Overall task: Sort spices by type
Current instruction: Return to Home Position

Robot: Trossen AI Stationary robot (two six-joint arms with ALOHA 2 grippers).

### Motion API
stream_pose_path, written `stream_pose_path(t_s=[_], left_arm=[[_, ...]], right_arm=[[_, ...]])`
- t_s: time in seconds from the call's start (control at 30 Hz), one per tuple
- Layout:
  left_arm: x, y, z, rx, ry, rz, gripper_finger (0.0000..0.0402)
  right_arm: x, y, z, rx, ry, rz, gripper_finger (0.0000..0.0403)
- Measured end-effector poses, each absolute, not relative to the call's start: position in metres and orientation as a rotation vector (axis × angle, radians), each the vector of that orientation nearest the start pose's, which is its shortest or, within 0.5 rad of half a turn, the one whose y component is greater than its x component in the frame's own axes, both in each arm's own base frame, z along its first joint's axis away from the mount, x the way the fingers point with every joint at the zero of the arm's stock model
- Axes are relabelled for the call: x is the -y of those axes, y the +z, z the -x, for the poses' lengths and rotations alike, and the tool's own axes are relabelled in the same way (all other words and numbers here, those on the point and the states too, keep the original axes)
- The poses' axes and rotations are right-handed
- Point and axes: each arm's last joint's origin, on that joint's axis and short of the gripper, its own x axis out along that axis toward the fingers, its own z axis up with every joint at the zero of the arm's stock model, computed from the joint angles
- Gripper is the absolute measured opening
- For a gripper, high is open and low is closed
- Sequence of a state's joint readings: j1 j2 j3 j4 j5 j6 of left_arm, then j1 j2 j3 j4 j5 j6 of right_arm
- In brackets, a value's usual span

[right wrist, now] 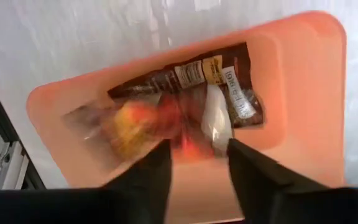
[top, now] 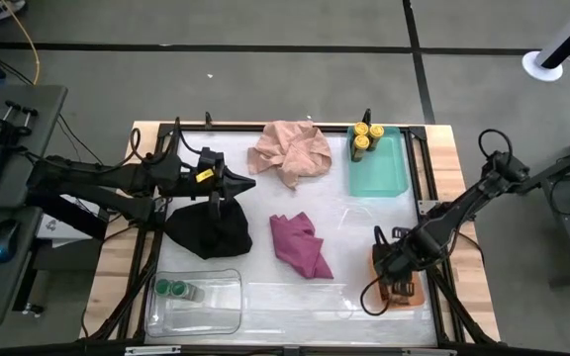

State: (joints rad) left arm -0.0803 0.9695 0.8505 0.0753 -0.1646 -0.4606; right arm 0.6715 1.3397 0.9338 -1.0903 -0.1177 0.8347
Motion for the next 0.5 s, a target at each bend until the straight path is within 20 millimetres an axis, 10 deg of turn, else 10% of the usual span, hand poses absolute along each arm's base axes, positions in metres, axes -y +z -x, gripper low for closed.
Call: stream_pose_path(t_s=[0.23,0.5], left_arm=[[0.011,0.349,-0.215,-0.017,0.097,0.419,0.0000],[-0.002,0.379,-0.181,0.127,0.145,0.158,0.0000]], right_arm=[[-0.134,0.236,-0.167,-1.636,-0.037,-0.305,0.0268],[-0.122,0.293,-0.172,-1.361,-0.245,-0.348,0.0285]])
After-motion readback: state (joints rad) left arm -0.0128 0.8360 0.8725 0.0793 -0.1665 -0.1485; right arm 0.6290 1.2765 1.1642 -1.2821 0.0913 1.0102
